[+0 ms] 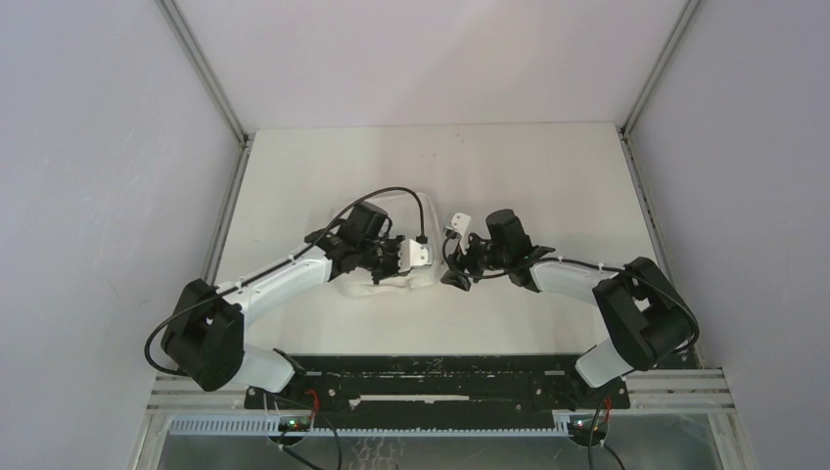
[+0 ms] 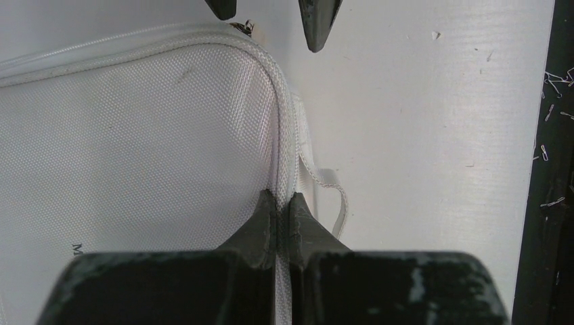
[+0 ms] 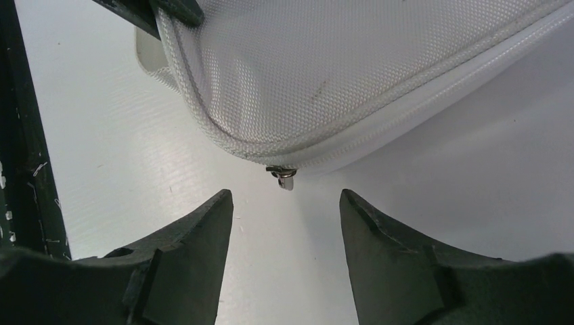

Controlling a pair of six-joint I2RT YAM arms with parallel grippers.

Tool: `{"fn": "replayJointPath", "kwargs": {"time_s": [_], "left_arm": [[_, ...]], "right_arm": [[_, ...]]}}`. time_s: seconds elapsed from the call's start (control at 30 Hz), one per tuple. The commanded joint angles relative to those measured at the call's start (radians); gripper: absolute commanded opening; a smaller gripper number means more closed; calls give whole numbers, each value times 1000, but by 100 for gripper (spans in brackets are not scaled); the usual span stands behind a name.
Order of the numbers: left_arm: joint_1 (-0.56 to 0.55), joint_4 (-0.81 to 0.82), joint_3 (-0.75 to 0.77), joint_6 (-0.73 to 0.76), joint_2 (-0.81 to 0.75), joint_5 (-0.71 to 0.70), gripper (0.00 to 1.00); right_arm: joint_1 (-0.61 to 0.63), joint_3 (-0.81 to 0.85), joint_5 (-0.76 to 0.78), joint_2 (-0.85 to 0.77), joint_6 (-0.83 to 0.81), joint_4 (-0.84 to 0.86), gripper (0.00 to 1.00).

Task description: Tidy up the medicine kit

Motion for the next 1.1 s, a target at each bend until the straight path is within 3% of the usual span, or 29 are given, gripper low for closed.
{"fn": "replayJointPath", "kwargs": {"time_s": [0.0, 0.2, 0.43, 0.8, 1.07], "left_arm": [[4, 21, -5, -55, -17, 82, 0], [4, 20, -6, -54, -6, 85, 0], [5, 15, -1, -54, 4, 91, 0], [4, 4, 1, -42, 10, 74, 0], [-19, -54, -9, 37, 3, -21, 0]], "right_arm": [[13, 26, -12, 21, 12, 101, 58], [16, 27, -10, 33, 7, 129, 44], [17, 27, 7, 41, 19, 165, 42], [0, 27, 18, 38, 16, 153, 0], [-47, 96, 126, 24, 70, 11, 0]]}}
